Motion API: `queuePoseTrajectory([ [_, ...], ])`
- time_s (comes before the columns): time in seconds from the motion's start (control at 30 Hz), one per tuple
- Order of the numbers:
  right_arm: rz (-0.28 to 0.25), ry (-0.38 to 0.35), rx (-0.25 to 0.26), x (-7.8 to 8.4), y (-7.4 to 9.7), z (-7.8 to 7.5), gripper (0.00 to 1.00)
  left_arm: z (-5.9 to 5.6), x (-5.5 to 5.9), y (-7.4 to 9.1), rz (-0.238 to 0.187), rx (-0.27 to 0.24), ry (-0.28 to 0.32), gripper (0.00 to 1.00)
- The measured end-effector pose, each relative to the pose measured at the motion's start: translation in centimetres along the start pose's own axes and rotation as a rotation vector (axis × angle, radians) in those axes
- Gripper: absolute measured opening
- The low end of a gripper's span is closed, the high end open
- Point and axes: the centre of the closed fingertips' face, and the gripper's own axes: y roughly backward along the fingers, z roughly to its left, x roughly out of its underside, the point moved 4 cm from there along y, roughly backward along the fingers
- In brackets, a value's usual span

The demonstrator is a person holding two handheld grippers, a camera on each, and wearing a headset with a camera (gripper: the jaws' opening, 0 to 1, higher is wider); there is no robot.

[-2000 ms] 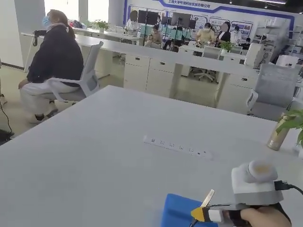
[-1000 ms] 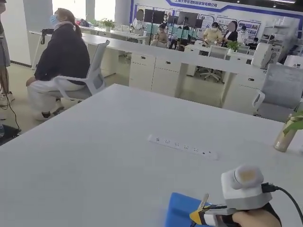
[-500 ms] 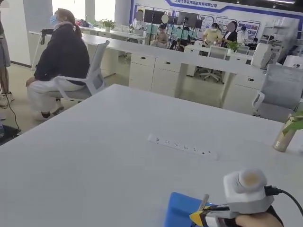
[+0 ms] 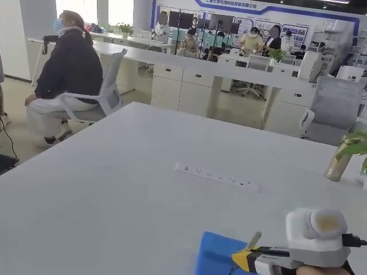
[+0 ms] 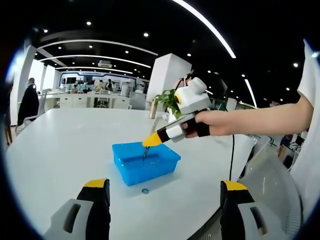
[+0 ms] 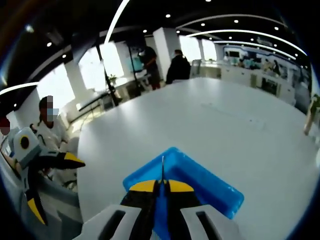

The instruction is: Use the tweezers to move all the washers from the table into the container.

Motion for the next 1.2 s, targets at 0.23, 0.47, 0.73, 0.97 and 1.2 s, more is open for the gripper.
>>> queuePoseTrajectory([
  [0.23,-0.050,0.002,-0.028,-0.8,1.2,2.1,0.03,-0.1,0.1,0.0,0.007,0.008,-0.004,0.93],
  [0.47,-0.074,0.002,-0.063,-0.8,1.6,3.9,0.03,-0.1,0.2,0.0,0.014,0.004,-0.007,0.93],
  [0.73,-0.065,-0.002,-0.099,0.3,1.5,5.7,0.03,-0.2,0.2,0.0,0.017,0.004,-0.013,0.92],
  [0.97,0.013,0.045,-0.117,2.1,0.5,6.6,0.03,-0.2,0.2,0.0,0.017,0.003,-0.013,0.92],
  [1.2,0.051,0.081,-0.118,3.2,-0.6,7.3,0.03,-0.1,0.5,0.0,0.028,0.002,-0.017,0.92],
])
